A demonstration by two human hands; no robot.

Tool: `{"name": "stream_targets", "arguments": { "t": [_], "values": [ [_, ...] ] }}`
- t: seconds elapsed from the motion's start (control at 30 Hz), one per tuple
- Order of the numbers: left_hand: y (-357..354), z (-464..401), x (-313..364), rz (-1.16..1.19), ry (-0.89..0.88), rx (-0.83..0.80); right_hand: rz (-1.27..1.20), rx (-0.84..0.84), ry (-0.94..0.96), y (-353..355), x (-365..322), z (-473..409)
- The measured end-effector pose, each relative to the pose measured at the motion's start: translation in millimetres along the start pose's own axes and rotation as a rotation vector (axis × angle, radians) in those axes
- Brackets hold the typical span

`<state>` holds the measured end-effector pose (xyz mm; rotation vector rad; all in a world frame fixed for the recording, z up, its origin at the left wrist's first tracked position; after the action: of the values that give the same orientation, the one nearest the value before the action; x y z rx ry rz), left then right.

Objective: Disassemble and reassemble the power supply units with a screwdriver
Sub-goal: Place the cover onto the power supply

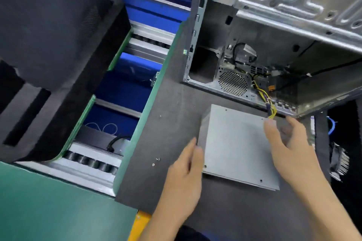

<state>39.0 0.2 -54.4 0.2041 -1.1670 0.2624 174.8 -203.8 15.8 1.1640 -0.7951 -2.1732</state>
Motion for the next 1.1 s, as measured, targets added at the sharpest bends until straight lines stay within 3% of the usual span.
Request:
{"name": "stream_targets", "arguments": {
  "t": [0.07, 0.3, 0.53, 0.87, 1.1],
  "values": [
    [-13, 8, 0, -0.021, -0.039, -0.002, -0.191, -0.130, -0.097, -12, 23, 0],
    [-18, 13, 3, -0.029, -0.136, 0.185, -0.294, -0.096, -0.142, -26, 46, 4],
    [-21, 21, 10, -0.079, -0.222, 0.256, -0.108, 0.119, -0.088, -7, 31, 11],
    [-18, 16, 10, -0.043, -0.283, 0.322, -0.151, 0.050, -0.146, -10, 33, 10],
    [-20, 15, 4, -0.017, -0.263, 0.253, -0.138, 0.025, -0.138, -13, 37, 5]
  ]
}}
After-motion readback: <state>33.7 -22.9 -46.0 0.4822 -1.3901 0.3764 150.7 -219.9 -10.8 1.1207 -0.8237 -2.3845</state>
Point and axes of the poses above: each hand's wrist, its own z-axis away from the middle knuckle, its own y-axis out of the back of the hand, x = y × z, the point moved 8 cm from there along -z, towards the middle knuckle, and after that the axes turned 11 degrees about -y, right-handed, at the moved point
